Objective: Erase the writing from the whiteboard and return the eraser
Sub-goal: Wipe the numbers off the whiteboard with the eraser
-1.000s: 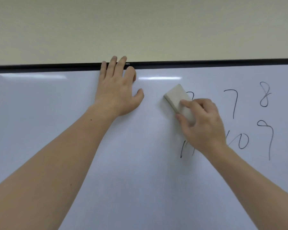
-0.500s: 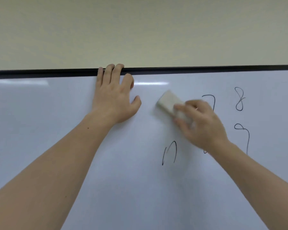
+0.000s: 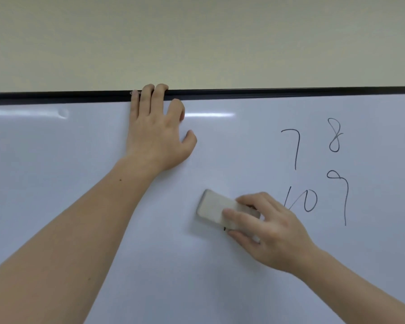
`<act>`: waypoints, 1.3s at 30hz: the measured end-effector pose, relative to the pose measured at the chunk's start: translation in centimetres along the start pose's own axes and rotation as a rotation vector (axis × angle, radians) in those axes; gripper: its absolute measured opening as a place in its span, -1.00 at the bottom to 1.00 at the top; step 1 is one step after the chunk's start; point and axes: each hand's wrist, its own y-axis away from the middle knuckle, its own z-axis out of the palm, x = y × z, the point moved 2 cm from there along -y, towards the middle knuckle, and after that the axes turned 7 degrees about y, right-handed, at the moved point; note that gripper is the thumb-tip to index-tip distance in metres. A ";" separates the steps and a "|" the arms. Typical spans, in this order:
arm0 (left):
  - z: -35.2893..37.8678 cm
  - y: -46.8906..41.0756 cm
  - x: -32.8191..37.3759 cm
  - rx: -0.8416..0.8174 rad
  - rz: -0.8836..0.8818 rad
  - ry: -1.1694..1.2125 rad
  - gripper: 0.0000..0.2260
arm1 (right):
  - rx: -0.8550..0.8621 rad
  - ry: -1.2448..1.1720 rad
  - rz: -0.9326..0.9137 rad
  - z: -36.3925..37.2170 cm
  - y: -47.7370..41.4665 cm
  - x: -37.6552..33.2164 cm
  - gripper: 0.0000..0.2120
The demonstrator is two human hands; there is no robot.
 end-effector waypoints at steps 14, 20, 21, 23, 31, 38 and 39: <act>-0.4 -0.1 0.2 -0.017 -0.008 -0.007 -0.67 | 0.004 -0.030 0.096 1.1 -0.4 -3.0 -0.73; -0.5 -0.1 -0.1 -0.043 0.013 -0.007 -0.63 | -0.051 0.032 0.045 -0.2 2.5 -0.4 -0.76; -0.4 -0.1 -0.1 -0.048 0.013 -0.010 -0.62 | -0.020 0.050 0.144 -0.6 2.5 0.7 -0.75; -0.4 -0.1 0.0 -0.056 0.006 -0.011 -0.60 | 0.071 0.072 0.437 -1.3 2.4 2.4 -0.74; -0.4 -0.2 -0.2 -0.058 0.006 -0.001 -0.60 | 0.118 0.017 0.596 0.5 0.0 -1.7 -0.69; -0.1 -0.8 2.0 -0.101 0.042 -0.048 -0.57 | -0.080 -0.005 -0.046 0.5 -1.0 -3.4 -0.76; 0.2 -1.0 2.7 -0.110 0.056 -0.044 -0.58 | -0.096 -0.004 -0.085 0.3 -0.8 -2.6 -0.77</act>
